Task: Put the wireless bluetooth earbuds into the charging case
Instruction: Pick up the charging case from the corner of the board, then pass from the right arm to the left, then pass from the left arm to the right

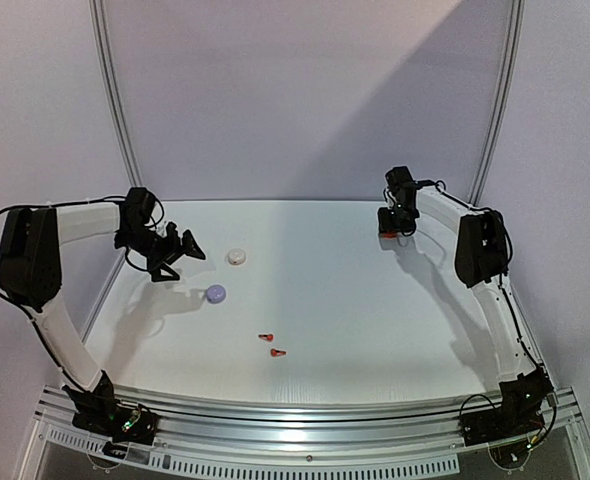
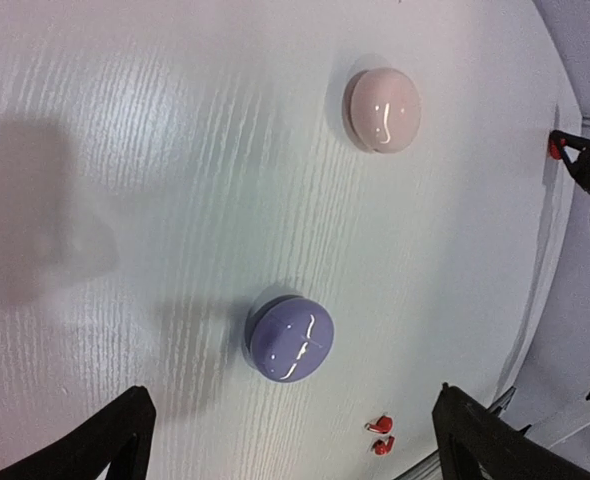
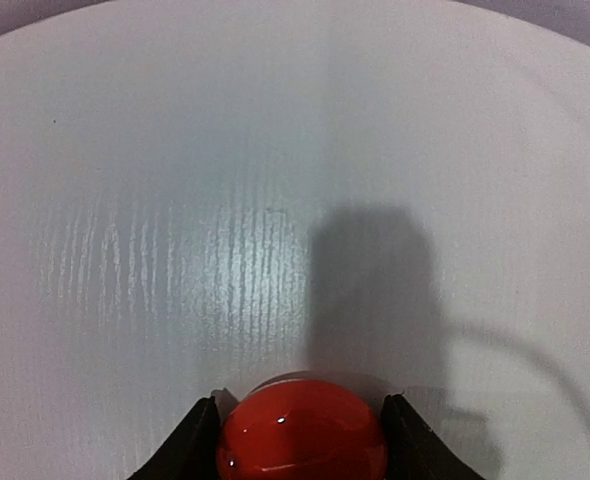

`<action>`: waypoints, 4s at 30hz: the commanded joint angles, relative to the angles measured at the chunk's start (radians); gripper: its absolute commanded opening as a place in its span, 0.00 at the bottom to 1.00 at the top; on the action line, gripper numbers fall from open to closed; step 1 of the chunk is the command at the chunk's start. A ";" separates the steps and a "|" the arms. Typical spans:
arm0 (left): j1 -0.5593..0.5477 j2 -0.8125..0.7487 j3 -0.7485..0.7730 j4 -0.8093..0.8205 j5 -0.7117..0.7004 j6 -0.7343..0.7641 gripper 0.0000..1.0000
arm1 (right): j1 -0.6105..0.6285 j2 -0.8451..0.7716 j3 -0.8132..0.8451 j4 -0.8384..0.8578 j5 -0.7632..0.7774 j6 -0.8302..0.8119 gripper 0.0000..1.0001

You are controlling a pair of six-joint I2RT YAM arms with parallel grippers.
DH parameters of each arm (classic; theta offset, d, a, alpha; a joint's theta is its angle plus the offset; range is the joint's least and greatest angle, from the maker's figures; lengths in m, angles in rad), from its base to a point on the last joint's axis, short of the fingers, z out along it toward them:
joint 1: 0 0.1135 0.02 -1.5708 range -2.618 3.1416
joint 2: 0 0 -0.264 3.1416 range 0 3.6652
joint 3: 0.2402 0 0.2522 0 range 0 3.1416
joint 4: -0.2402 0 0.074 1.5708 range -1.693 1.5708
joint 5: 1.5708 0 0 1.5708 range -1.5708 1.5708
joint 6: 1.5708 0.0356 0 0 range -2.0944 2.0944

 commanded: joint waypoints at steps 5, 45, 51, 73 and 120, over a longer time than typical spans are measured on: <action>0.012 -0.022 0.109 -0.004 0.024 0.127 0.98 | 0.004 -0.142 -0.169 0.123 -0.060 0.004 0.29; -0.451 -0.522 0.224 0.257 0.410 0.361 0.80 | 1.003 -0.919 -0.676 0.871 0.462 -0.832 0.25; -0.468 -0.498 0.259 0.228 0.396 0.373 0.62 | 1.011 -0.908 -0.658 0.866 0.452 -0.834 0.24; -0.467 -0.471 0.290 0.091 0.345 0.493 0.00 | 1.028 -0.874 -0.631 0.857 0.476 -0.850 0.42; -0.525 -0.446 0.415 -0.403 0.205 1.256 0.00 | 0.824 -0.854 -0.462 0.236 -0.368 -0.457 0.31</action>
